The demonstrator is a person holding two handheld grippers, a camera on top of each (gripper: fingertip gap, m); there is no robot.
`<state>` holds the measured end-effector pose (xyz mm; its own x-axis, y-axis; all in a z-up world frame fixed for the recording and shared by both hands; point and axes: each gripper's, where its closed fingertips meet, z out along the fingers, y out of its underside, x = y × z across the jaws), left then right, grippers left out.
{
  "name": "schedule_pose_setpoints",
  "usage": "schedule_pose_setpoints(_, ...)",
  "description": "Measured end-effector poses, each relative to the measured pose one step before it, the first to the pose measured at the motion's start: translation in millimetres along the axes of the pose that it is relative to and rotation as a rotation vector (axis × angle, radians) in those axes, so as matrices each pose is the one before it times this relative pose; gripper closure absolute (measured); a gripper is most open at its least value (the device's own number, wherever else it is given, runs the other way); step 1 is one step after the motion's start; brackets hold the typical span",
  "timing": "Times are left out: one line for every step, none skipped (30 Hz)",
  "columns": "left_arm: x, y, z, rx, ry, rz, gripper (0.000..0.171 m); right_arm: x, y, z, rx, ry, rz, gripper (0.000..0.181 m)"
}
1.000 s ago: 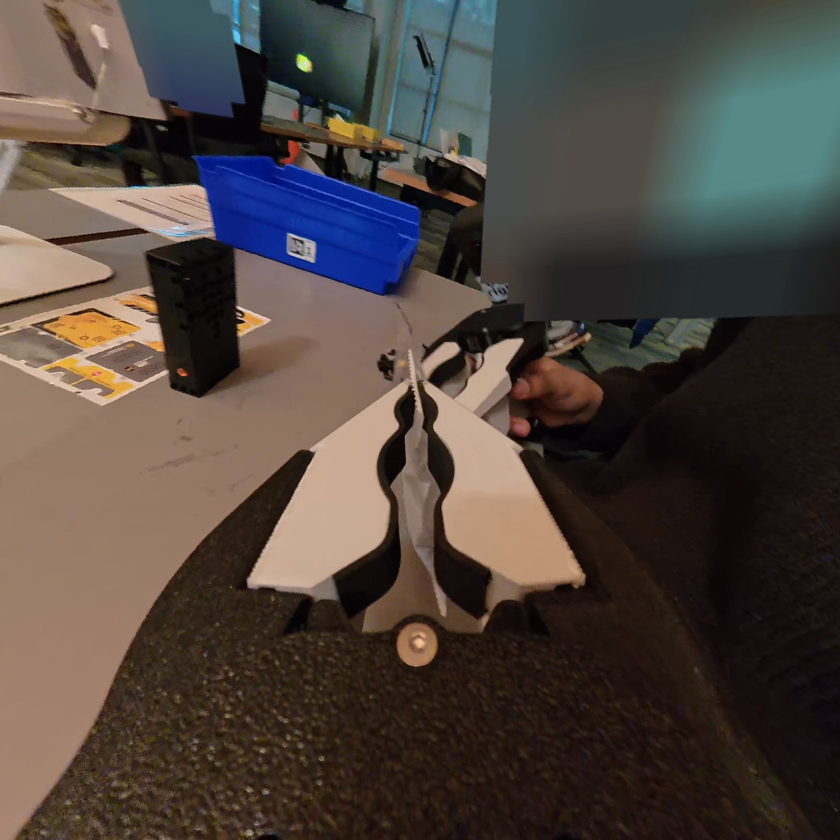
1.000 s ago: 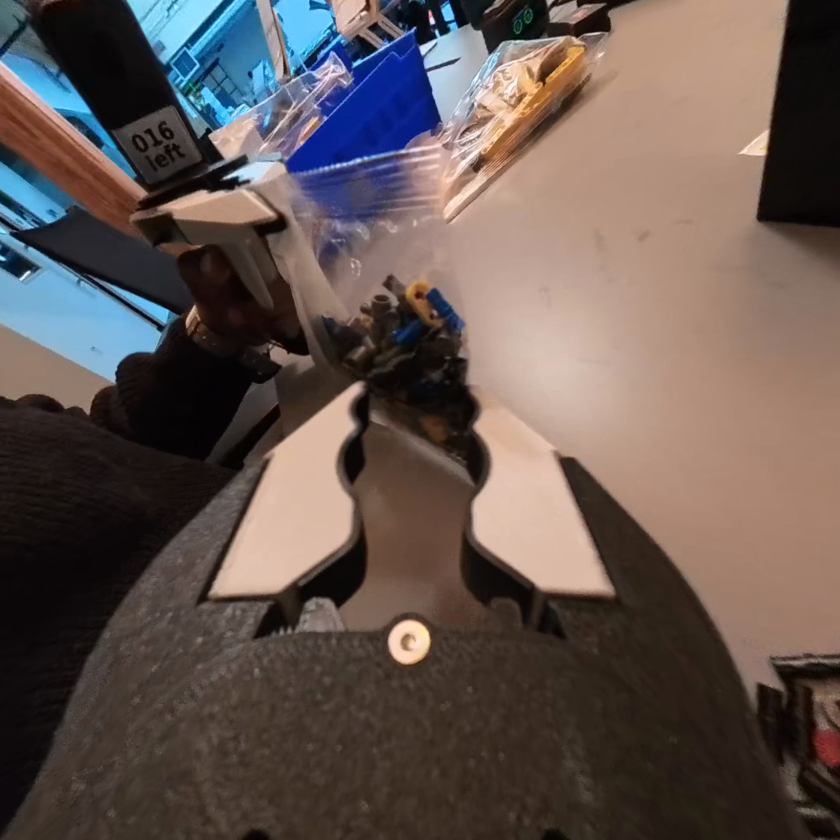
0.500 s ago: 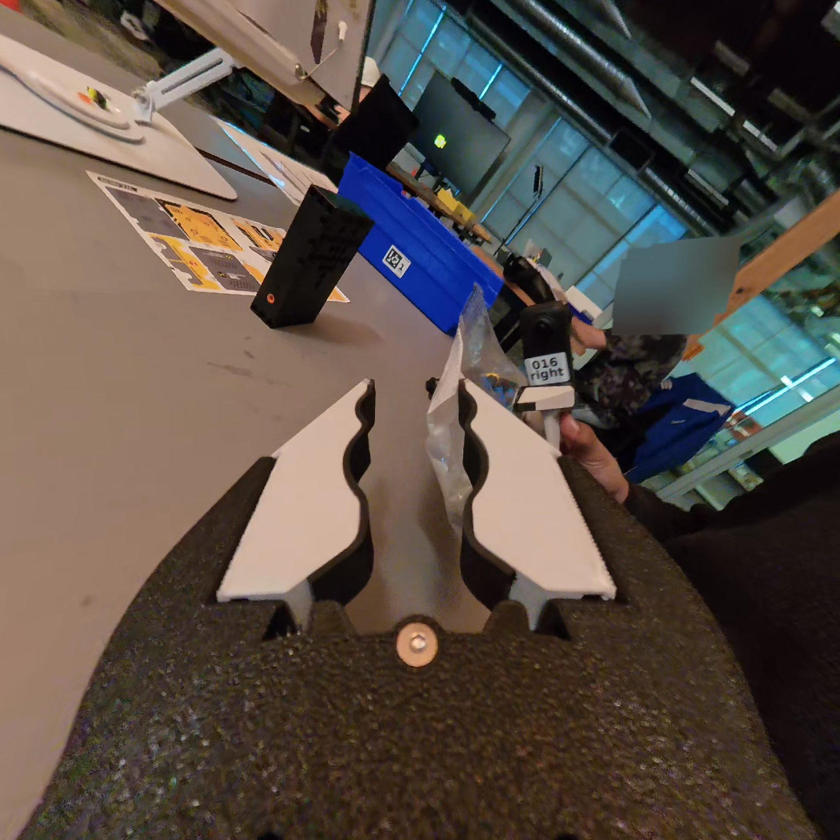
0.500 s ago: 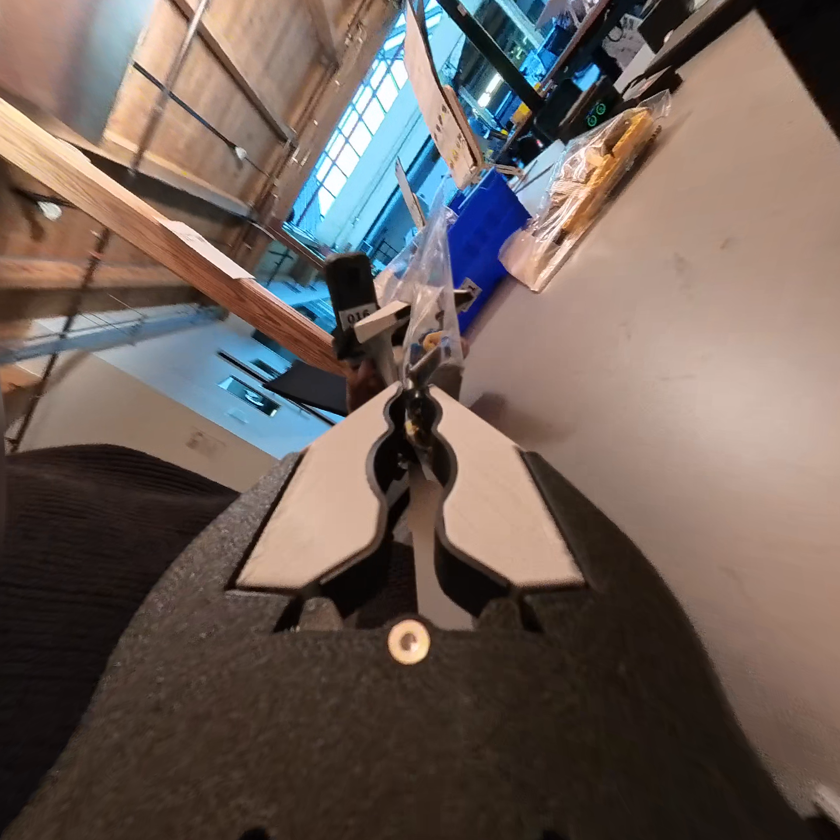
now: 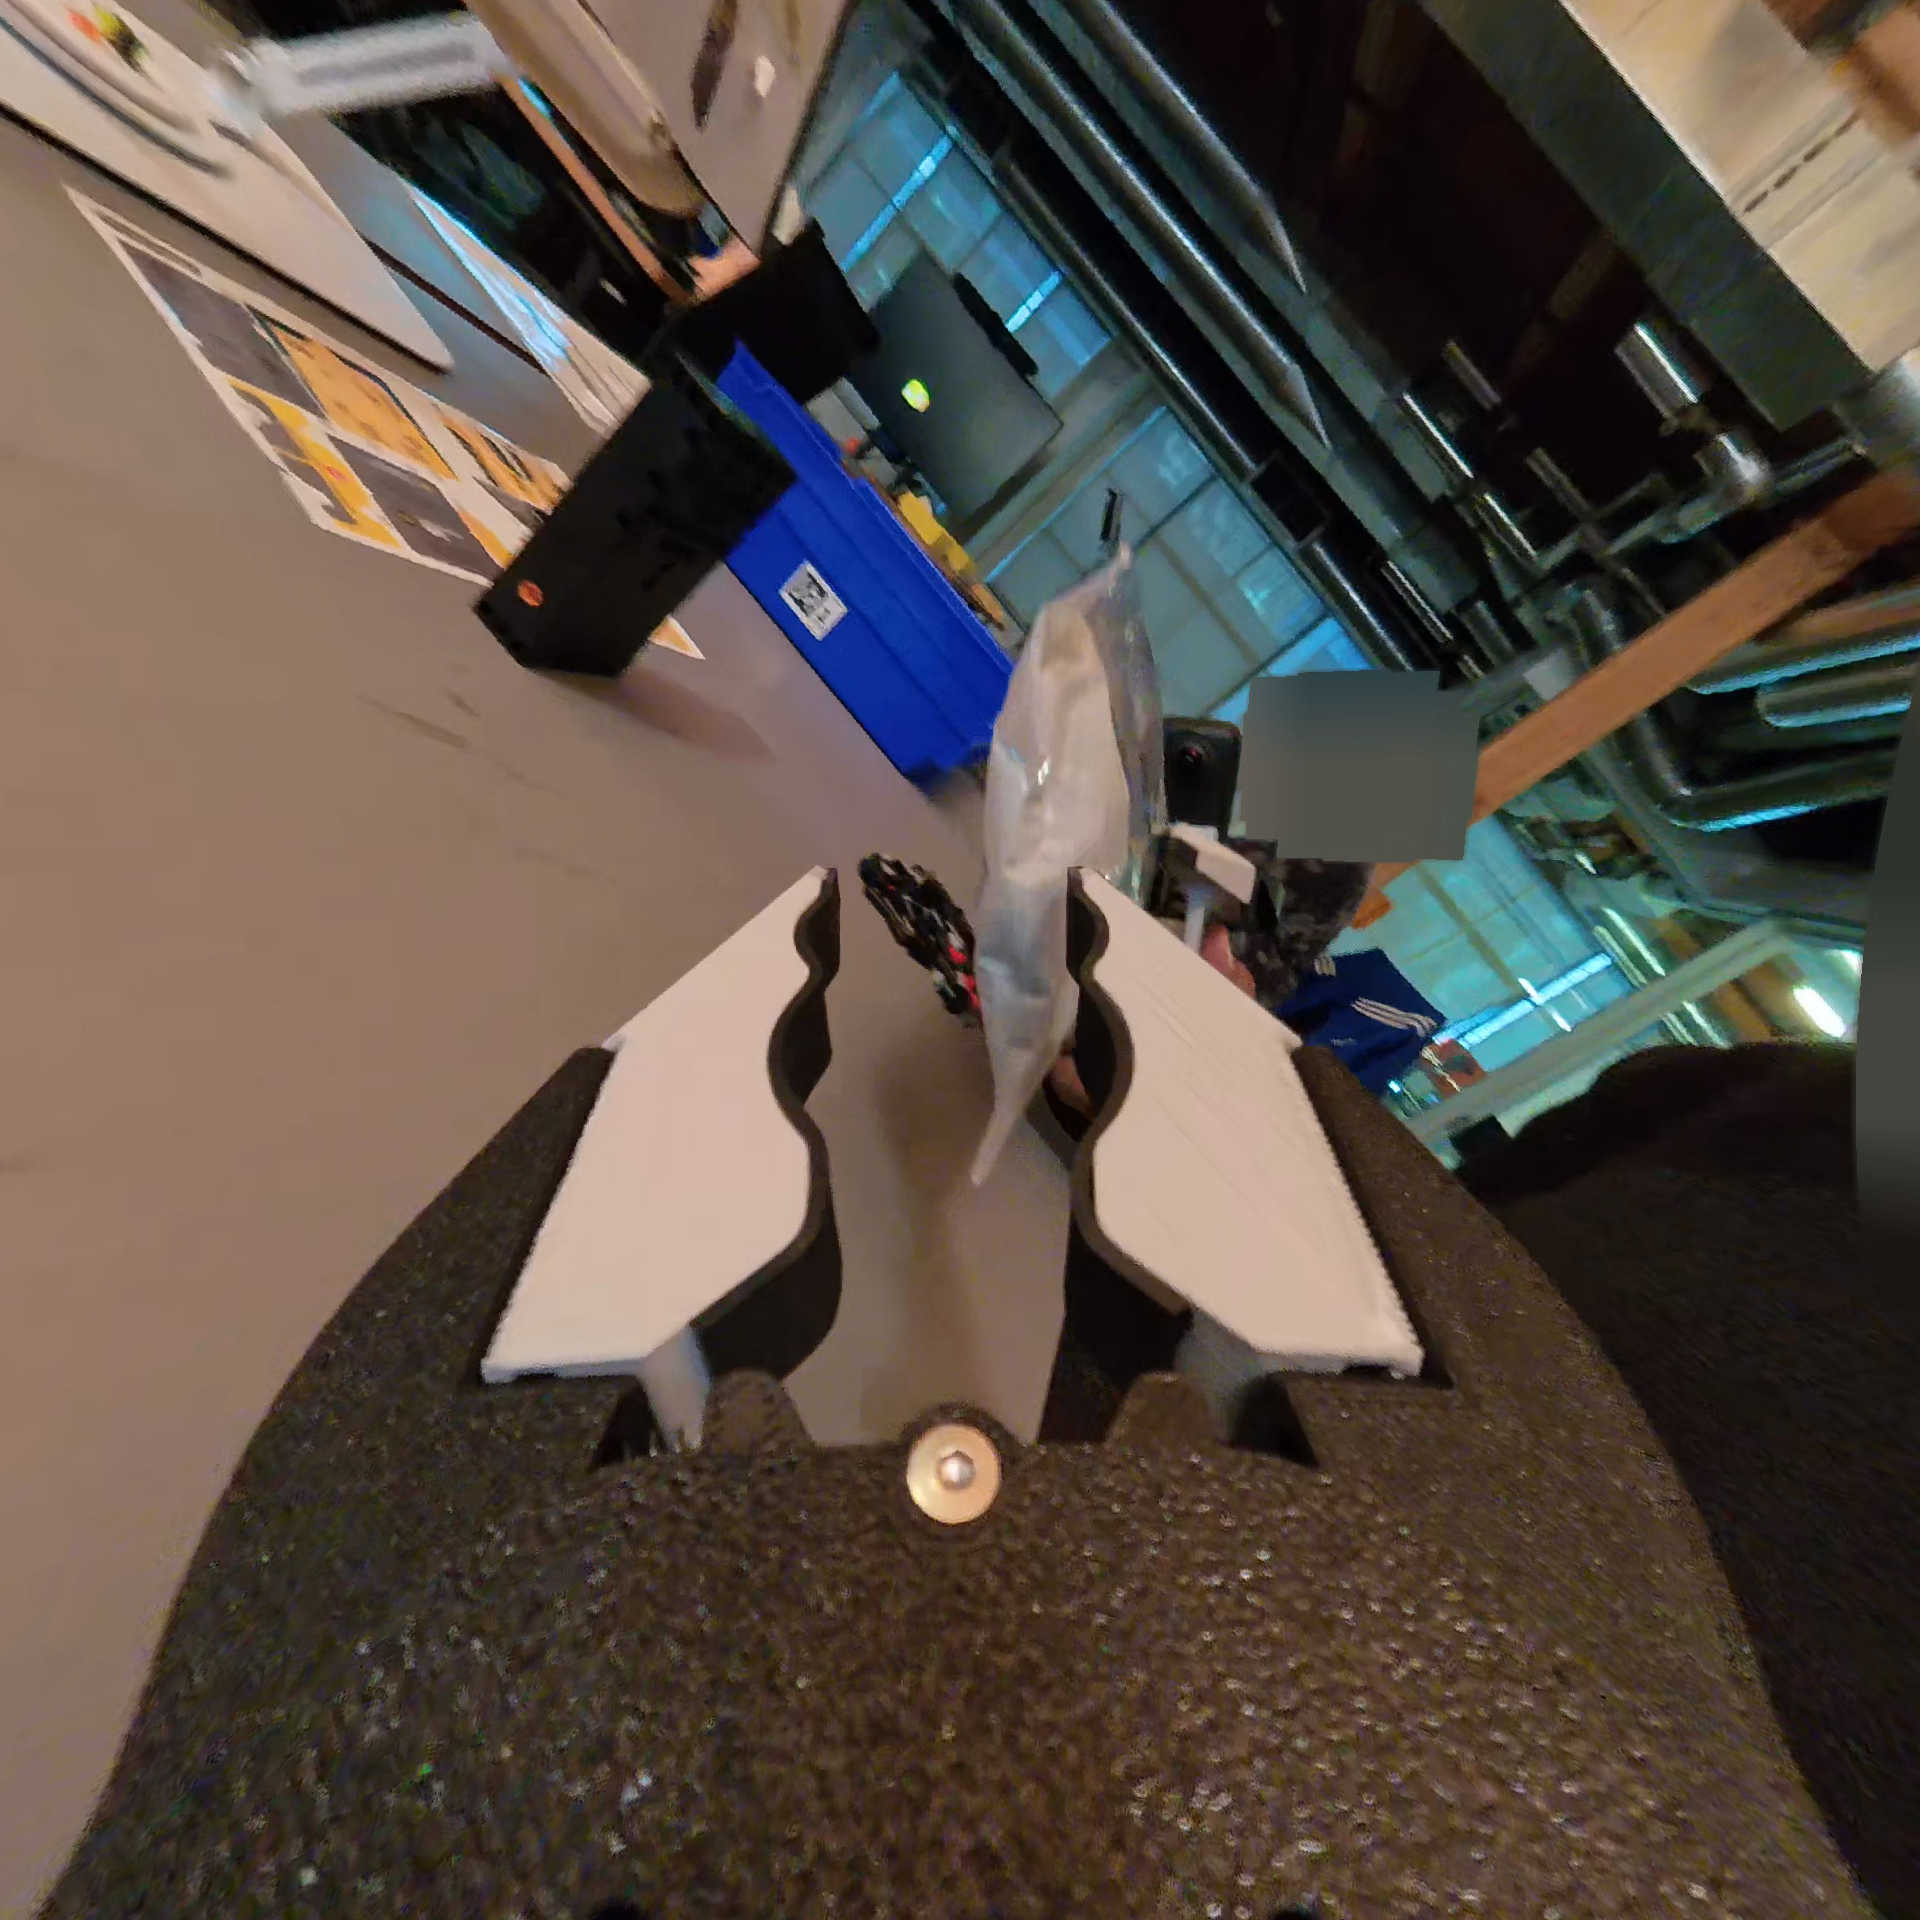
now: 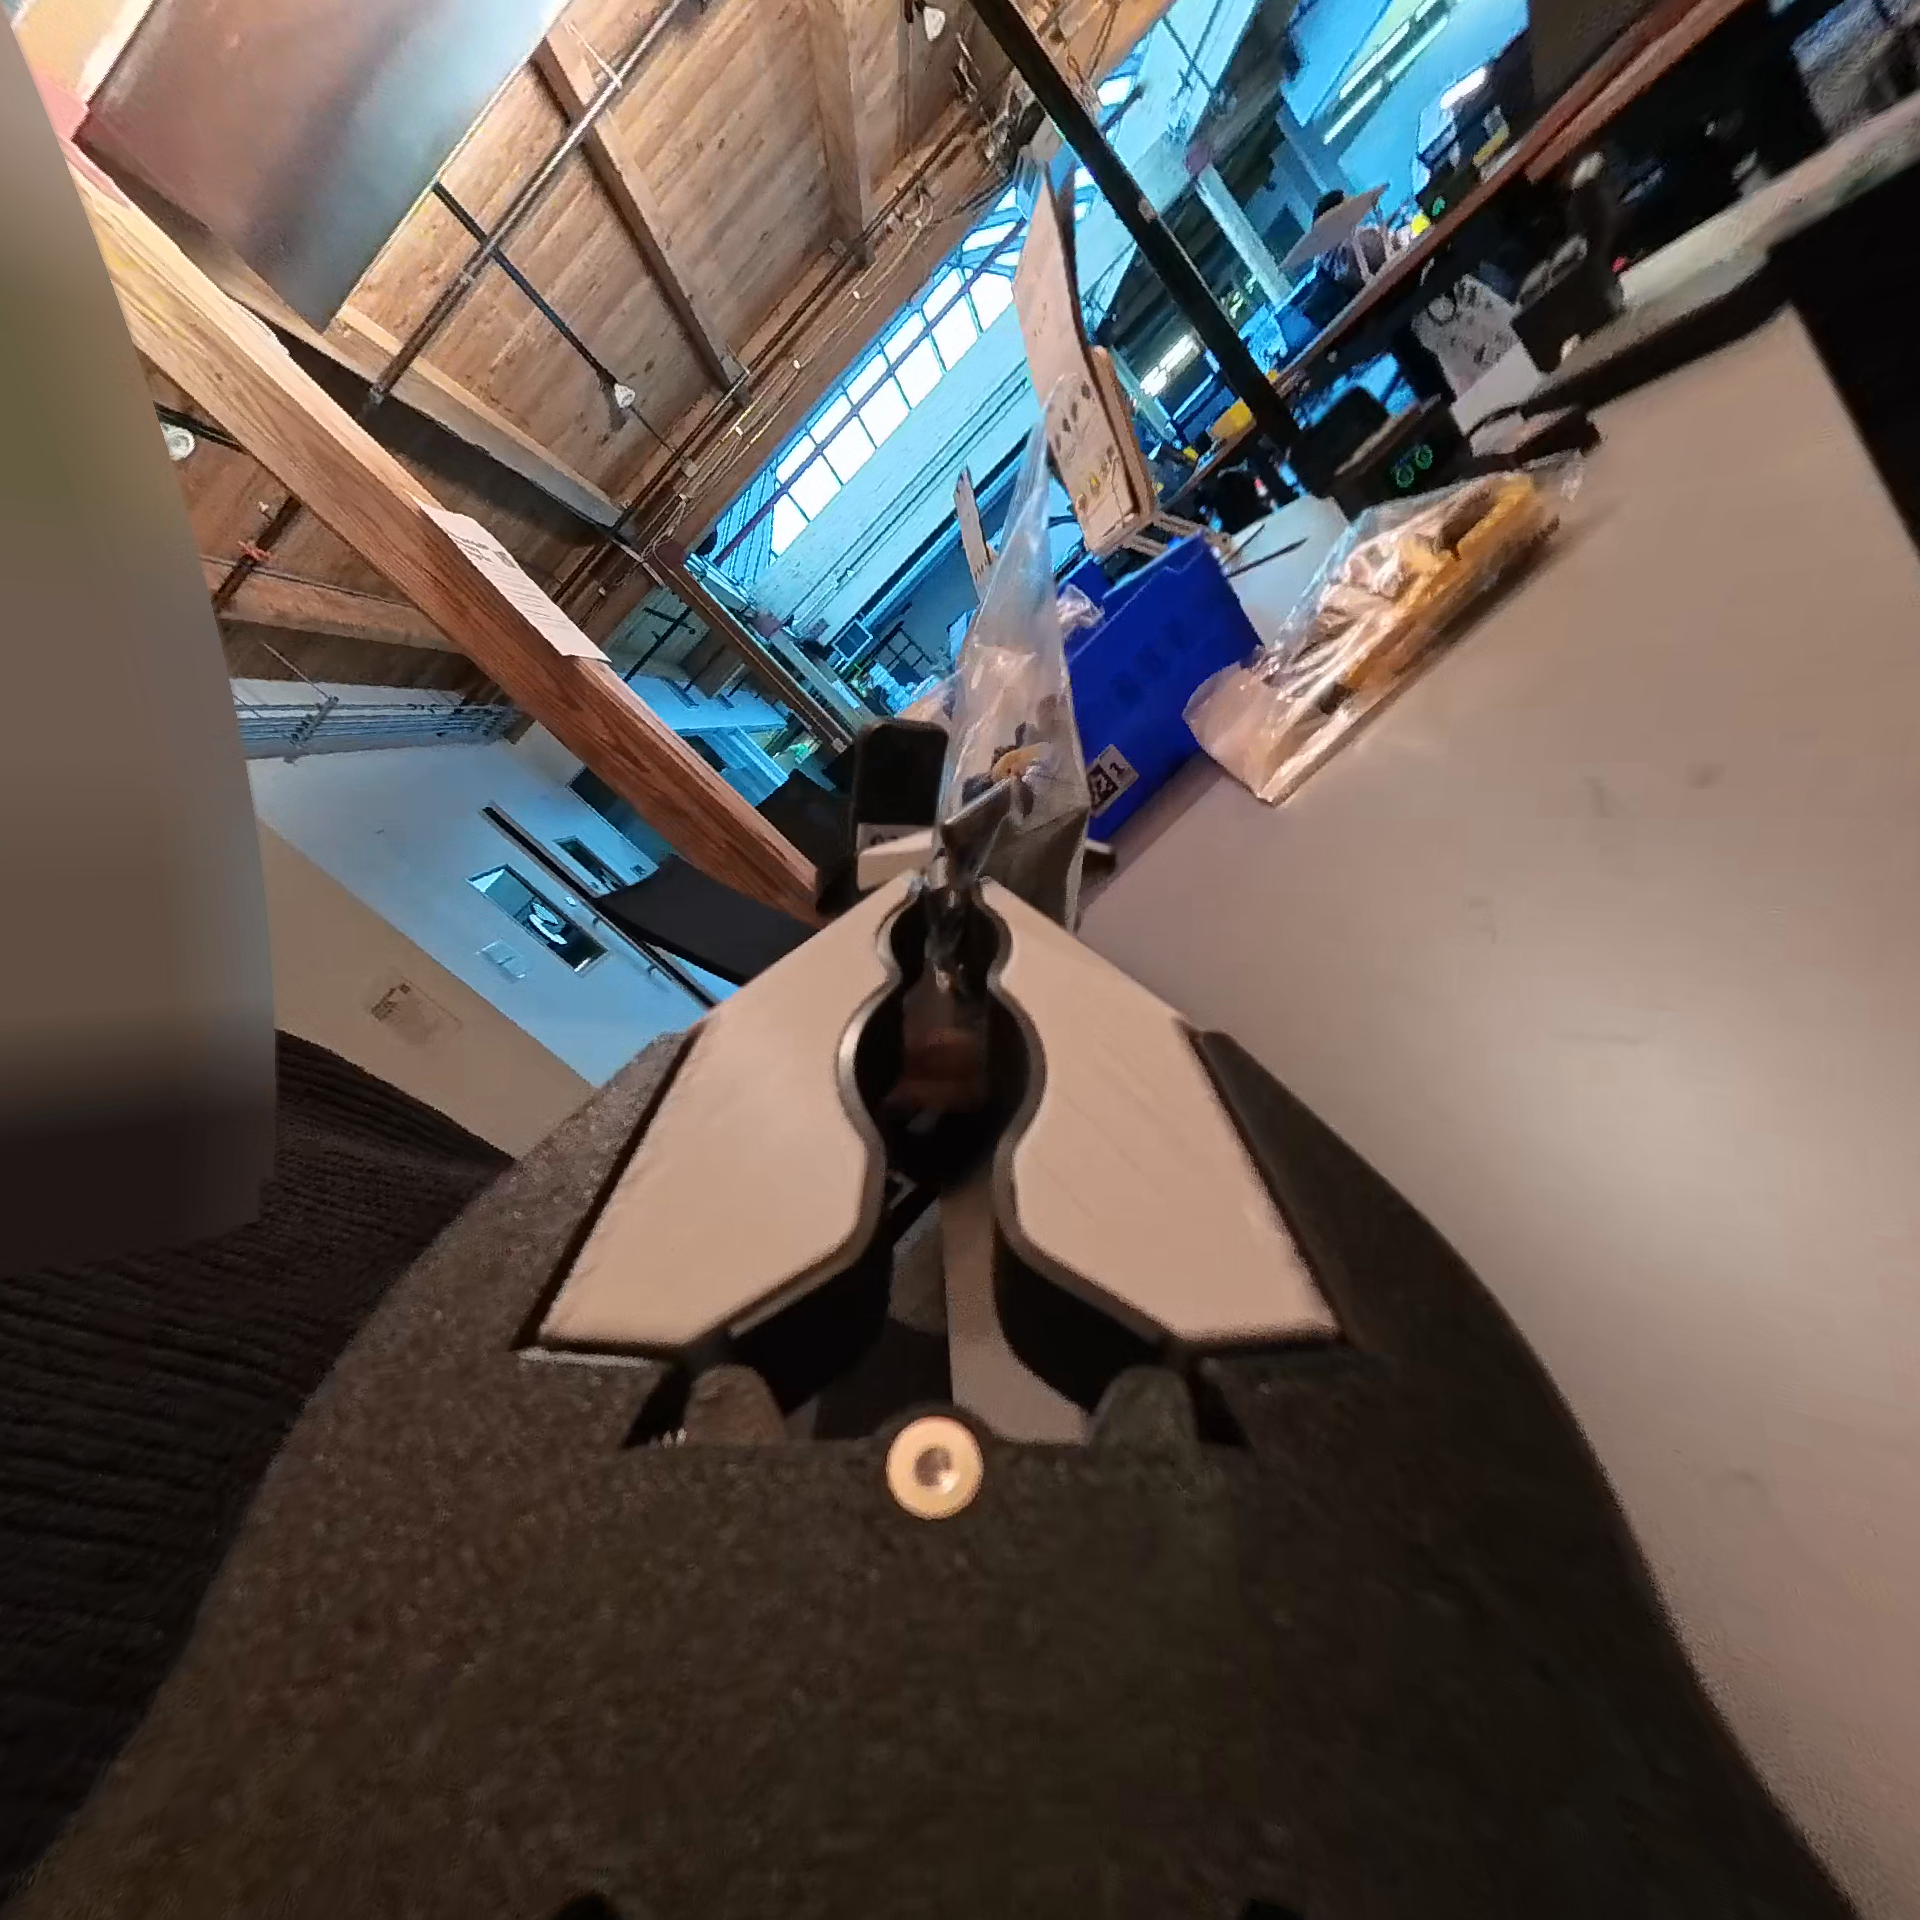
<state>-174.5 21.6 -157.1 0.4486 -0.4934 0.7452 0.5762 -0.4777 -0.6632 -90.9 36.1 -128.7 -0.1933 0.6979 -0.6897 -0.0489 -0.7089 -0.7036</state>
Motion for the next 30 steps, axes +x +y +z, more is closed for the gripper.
schedule_pose_setpoints(4.37, 5.56, 2.87, -0.02312, 0.0194, -0.0038, 0.128, -2.29, -1.96, 0.41, 0.0106, -0.0009, -0.0175, 0.177)
schedule_pose_setpoints(3.86, 5.24, 3.11, -0.0216, 0.0144, 0.0013, 0.128, -2.11, -1.89, 0.19, 0.0117, -0.0006, -0.0141, 0.177)
schedule_pose_setpoints(3.0, 4.39, 3.05, -0.01818, 0.0078, 0.0043, 0.128, -1.88, -1.87, 0.1, 0.0118, -0.0011, -0.0113, 0.176)
schedule_pose_setpoints(2.85, 3.43, 2.81, -0.01372, 0.0073, 0.0081, 0.128, -1.51, -1.96, -0.19, 0.0131, -0.0003, -0.01, 0.177)
schedule_pose_setpoints(3.55, 2.08, 1.98, -0.00705, 0.0132, 0.0124, 0.128, -1.12, -1.77, -0.4, 0.0124, 0.0011, -0.0091, 0.177)
schedule_pose_setpoints(3.9, 1.08, 1.43, -0.00239, 0.0189, 0.0098, 0.129, -0.53, -1.59, -0.47, 0.0106, 0.004, -0.0086, 0.177)
schedule_pose_setpoints(1.66, 0.52, 0.9, -0.00352, 0.0084, 0.0037, 0.132, 0.22, -1.14, -0.59, 0.007, 0.0071, -0.0073, 0.177)
schedule_pose_setpoints(-0.28, -0.28, -0.23, -0.00109, -0.0026, 0.007, 0.155, 1.18, -0.23, -0.32, 0.0003, 0.0117, -0.0054, 0.176)
schedule_pose_setpoints(-0.48, -1.9, -0.88, 0.00419, -0.0039, 0.0148, 0.157, 1.9, 0.97, 0.07, -0.0079, 0.0162, -0.0054, 0.176)
schedule_pose_setpoints(-1.94, -3.25, -1.8, 0.00638, -0.0144, 0.0177, 0.159, 1.77, 1.92, 0.59, -0.0129, 0.0157, -0.005, 0.176)
schedule_pose_setpoints(-0.54, -3.59, -2.18, 0.00234, -0.0086, 0.0243, 0.165, 2.76, 3.67, 1.5, -0.0228, 0.022, -0.0049, 0.175)
schedule_pose_setpoints(-0.91, -4.69, -2.5, 0.00228, -0.0146, 0.0259, 0.165, 3.46, 3.94, 1.58, -0.0234, 0.0256, -0.0039, 0.174)
schedule_pose_setpoints(0.98, -4.69, -2.54, -0.00291, -0.0067, 0.0206, 0.165, 5.56, 5.14, 1.57, -0.0298, 0.036, -0.0024, 0.173)
schedule_pose_setpoints(3.46, -5.42, -2.62, -0.00274, 0.0036, 0.0196, 0.166, 9.02, 7.28, 1.74, -0.0426, 0.0546, 0.0032, 0.169)
schedule_pose_setpoints(3.49, -5.39, -2.35, -0.00696, -0.0008, 0.0226, 0.166, 6.73, 8.31, 2.19, -0.0481, 0.0356, 0.0056, 0.165)
schedule_pose_setpoints(1.54, -4.62, -2.21, -0.0136, -0.016, 0.0288, 0.165, 5.34, 7.62, 2.21, -0.0411, 0.0269, 0.0016, 0.165)
schedule_pose_setpoints(-0.92, -4.13, -2.55, -0.01499, -0.0297, 0.0337, 0.166, 4.47, 6.18, 2.16, -0.0297, 0.0245, -0.005, 0.165)
schedule_pose_setpoints(-3.38, -3.17, -2.69, -0.01742, -0.0383, 0.0317, 0.165, 3.98, 4.02, 1.84, -0.0152, 0.024, -0.0066, 0.165)
schedule_pose_setpoints(-5.43, -1.56, -2.68, -0.01972, -0.0407, 0.0253, 0.165, 2.58, 2.93, 1.71, -0.0091, 0.0157, -0.0028, 0.165)
schedule_pose_setpoints(-5.41, -0.65, -2.48, -0.01486, -0.0327, 0.0176, 0.165, -0.39, 2.59, 1.73, -0.008, -0.0041, 0.003, 0.165)
schedule_pose_setpoints(-5.27, -0.04, -2.15, -0.01025, -0.0252, 0.007, 0.165, -1.59, 2.03, 1.54, -0.0051, -0.0127, 0.0072, 0.165)
schedule_pose_setpoints(-4.14, -0.16, -1.73, -0.00349, -0.0158, -0.0041, 0.165, -0.92, 1.76, 1.19, -0.0032, -0.0091, 0.0072, 0.165)
schedule_pose_setpoints(-2.5, -0.31, -1.45, 0.00076, -0.0045, -0.0089, 0.165, -0.17, 1.87, 1.02, -0.004, -0.0042, 0.0048, 0.165)
schedule_pose_setpoints(-1.39, -0.79, -1.39, 0.00339, 0.0011, -0.0074, 0.165, -0.29, 1.41, 0.62, -0.0048, -0.0032, 0.0015, 0.165)
schedule_pose_setpoints(-1.06, -0.22, -1.21, 0.00088, -0.0001, -0.0044, 0.165, -0.49, 0.51, 0.25, -0.0022, -0.0023, -0.0025, 0.165)
schedule_pose_setpoints(-1.77, 0.43, -0.71, -0.00383, -0.0058, -0.0021, 0.165, -0.43, -0.29, 0.01, 0.0012, -0.0007, -0.0042, 0.165)
schedule_pose_setpoints(-2.84, 0.85, -0.38, -0.0049, -0.0112, -0.0009, 0.165, -0.02, -0.46, -0.1, 0.0023, 0.0004, -0.0044, 0.165)
schedule_pose_setpoints(-3.05, 0.98, -0.2, -0.00336, -0.0099, -0.0039, 0.165, 0.09, -0.25, 0.07, 0.0012, 0.0001, -0.0019, 0.165)
schedule_pose_setpoints(-3.59, 1.33, 0.13, -0.00416, -0.0087, -0.0119, 0.165, -0.19, 0.13, 0.1, -0.0005, -0.0025, 0.0006, 0.165)
schedule_pose_setpoints(-3.96, 1.62, 0.12, -0.00494, -0.0081, -0.0171, 0.165, -0.15, 0.23, 0.02, -0.0005, -0.0025, 0.001, 0.165)
